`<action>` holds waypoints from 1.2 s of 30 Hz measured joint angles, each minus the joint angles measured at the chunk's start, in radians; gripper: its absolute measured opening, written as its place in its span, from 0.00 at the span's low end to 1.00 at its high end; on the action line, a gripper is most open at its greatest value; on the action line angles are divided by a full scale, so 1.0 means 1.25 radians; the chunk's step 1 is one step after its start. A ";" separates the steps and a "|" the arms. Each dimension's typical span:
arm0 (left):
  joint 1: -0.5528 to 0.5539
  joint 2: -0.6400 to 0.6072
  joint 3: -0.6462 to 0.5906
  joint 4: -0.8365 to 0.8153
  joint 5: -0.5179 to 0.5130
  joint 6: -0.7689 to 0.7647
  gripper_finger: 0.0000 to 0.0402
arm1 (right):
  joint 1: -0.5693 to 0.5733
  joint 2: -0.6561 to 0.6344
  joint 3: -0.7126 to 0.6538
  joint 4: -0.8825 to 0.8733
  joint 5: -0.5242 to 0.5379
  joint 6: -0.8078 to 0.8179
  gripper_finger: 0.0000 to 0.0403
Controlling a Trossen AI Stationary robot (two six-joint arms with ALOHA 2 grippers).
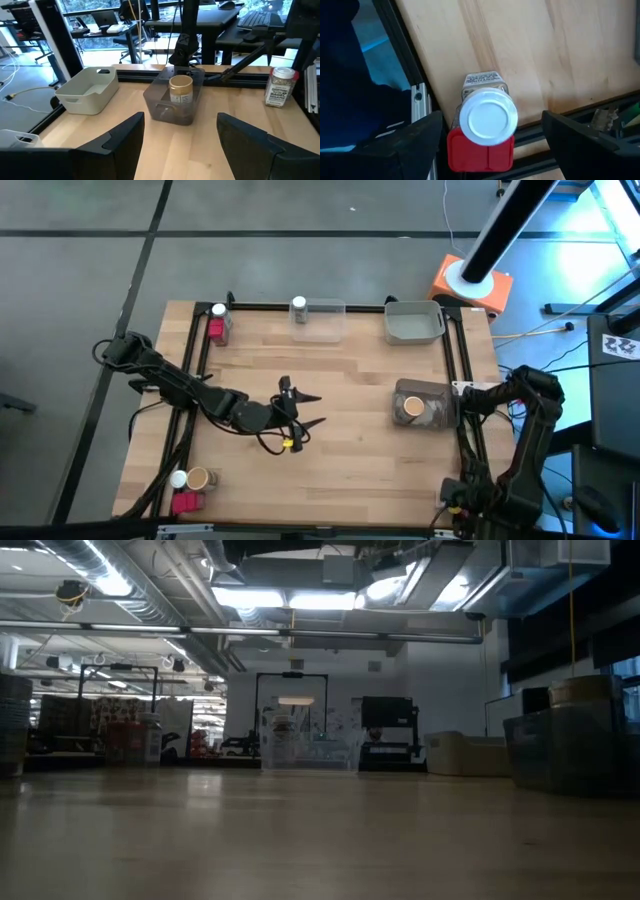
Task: Sort spices by type
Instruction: Put the bottom right white seasoning bottle into the transparent bin
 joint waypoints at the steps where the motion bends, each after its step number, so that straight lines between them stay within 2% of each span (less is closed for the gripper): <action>1: 0.000 0.000 0.000 0.001 0.000 0.000 0.59 | 0.000 0.006 0.000 0.001 -0.003 0.000 0.85; 23: 0.001 0.000 0.000 -0.002 0.000 0.004 0.59 | 0.003 0.131 -0.001 0.002 -0.014 -0.087 0.84; 27: 0.001 0.000 0.000 -0.005 0.000 0.004 0.59 | 0.003 0.138 -0.001 0.002 -0.022 -0.088 0.75; 33: 0.001 0.000 0.000 -0.005 0.000 0.004 0.59 | 0.002 0.138 -0.001 -0.006 -0.026 -0.098 0.50; 36: 0.001 0.000 0.000 -0.006 0.000 0.004 0.59 | -0.011 0.138 -0.001 -0.002 -0.034 -0.112 0.50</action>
